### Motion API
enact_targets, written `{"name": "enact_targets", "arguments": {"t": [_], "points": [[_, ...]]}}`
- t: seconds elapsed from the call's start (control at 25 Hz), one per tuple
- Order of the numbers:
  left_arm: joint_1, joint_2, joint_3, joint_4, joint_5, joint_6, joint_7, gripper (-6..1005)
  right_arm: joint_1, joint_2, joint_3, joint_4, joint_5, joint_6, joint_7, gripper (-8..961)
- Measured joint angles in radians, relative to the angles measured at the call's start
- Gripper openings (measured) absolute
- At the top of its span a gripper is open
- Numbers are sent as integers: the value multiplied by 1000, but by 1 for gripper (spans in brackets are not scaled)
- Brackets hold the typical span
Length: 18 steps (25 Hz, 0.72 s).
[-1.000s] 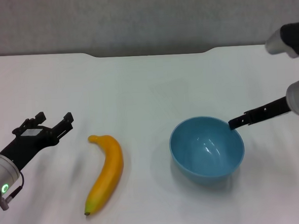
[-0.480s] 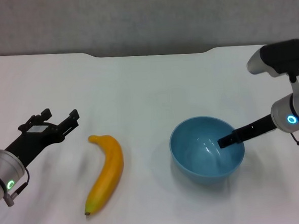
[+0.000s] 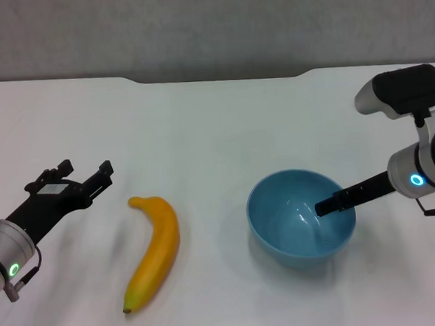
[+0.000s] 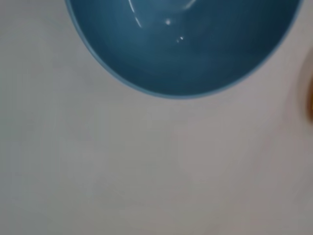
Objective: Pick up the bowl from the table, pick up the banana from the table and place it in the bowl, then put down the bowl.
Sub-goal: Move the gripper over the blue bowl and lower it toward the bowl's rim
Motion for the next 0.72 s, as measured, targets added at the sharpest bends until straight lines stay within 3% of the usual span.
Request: {"name": "enact_targets", "arguments": {"t": [0.24, 0.44, 0.72], "points": [[1, -1, -1, 1, 0, 1, 0, 860, 2, -1, -49, 6, 41, -23, 4, 689], [1, -2, 0, 1, 0, 1, 0, 859, 18, -2, -61, 42, 42, -23, 5, 450], [1, -2, 2, 1, 0, 0, 0, 860, 29, -3, -64, 52, 36, -25, -2, 378]]}}
